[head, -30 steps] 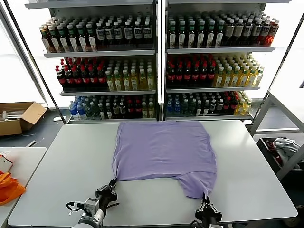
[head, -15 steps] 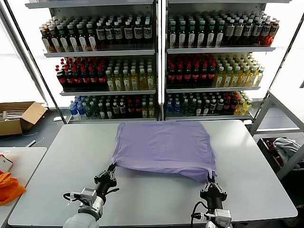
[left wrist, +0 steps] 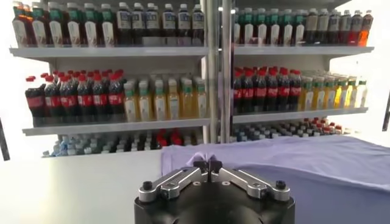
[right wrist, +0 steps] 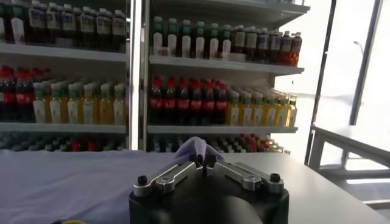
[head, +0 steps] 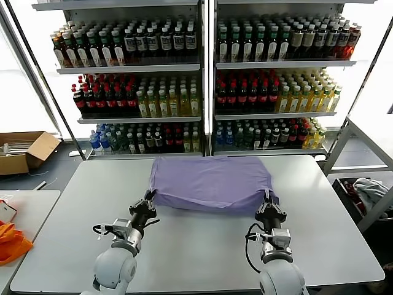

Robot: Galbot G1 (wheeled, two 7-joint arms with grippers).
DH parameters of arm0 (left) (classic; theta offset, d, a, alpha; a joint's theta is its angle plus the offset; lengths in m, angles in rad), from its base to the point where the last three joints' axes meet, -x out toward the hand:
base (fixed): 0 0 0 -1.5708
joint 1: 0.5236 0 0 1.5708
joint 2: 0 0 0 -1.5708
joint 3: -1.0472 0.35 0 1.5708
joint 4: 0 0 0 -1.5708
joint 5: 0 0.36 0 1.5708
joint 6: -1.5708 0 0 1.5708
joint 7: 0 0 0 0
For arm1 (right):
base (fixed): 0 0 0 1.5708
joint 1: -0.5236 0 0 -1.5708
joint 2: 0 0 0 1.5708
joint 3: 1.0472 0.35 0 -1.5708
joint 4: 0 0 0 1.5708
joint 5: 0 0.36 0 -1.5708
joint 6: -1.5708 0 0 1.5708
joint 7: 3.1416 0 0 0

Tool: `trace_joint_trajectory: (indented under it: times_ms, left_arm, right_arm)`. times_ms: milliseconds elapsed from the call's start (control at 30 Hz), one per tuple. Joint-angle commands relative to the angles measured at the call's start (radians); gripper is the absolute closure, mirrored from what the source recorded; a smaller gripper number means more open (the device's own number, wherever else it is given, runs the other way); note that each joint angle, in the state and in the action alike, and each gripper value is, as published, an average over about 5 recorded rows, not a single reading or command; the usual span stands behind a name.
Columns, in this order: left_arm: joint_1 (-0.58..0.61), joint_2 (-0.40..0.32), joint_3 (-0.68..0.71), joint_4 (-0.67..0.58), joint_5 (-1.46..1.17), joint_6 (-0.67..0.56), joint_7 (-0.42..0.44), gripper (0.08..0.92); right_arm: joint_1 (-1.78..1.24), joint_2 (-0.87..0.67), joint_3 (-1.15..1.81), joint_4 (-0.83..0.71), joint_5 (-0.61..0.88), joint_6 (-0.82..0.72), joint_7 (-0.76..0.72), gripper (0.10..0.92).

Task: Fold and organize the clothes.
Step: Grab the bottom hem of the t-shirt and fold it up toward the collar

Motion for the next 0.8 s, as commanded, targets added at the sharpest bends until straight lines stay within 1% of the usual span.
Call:
trace_joint_trajectory:
  times_ms: [33, 233, 333, 433, 500, 567, 667, 800]
  left_arm:
    - [-0.185, -0.005, 0.025, 0.226, -0.003, -0.017, -0.013, 0.915]
    - [-0.21, -0.005, 0.042, 0.283, 0.0, -0.007, -0.016, 0.915]
    - [-0.221, -0.006, 0.053, 0.302, 0.011, 0.005, -0.006, 0.915]
    - [-0.226, -0.01, 0.059, 0.308, 0.018, 0.021, -0.005, 0.912]
    - [-0.226, -0.012, 0.061, 0.306, 0.019, 0.031, -0.008, 0.897]
    - [-0.224, -0.012, 0.062, 0.298, 0.017, 0.039, -0.011, 0.858]
    - [-0.219, -0.009, 0.061, 0.28, 0.013, 0.048, -0.017, 0.774]
    - [-0.206, -0.005, 0.053, 0.255, 0.013, 0.059, -0.034, 0.662]
  right_arm:
    - [0.18, -0.001, -0.005, -0.185, 0.027, -0.032, -0.016, 0.917]
    - [0.207, 0.02, -0.012, -0.26, 0.023, -0.044, -0.03, 0.917]
    - [0.203, 0.025, -0.01, -0.273, 0.009, -0.082, -0.054, 0.9]
    - [0.194, 0.03, -0.008, -0.273, 0.004, -0.133, -0.08, 0.837]
    - [0.191, 0.039, -0.005, -0.272, 0.025, -0.138, -0.079, 0.786]
    - [0.193, 0.055, 0.0, -0.267, 0.076, -0.127, -0.051, 0.734]
    - [0.2, 0.079, 0.004, -0.247, 0.161, -0.107, 0.0, 0.647]
    - [0.206, 0.098, -0.003, -0.208, 0.197, -0.076, 0.052, 0.535]
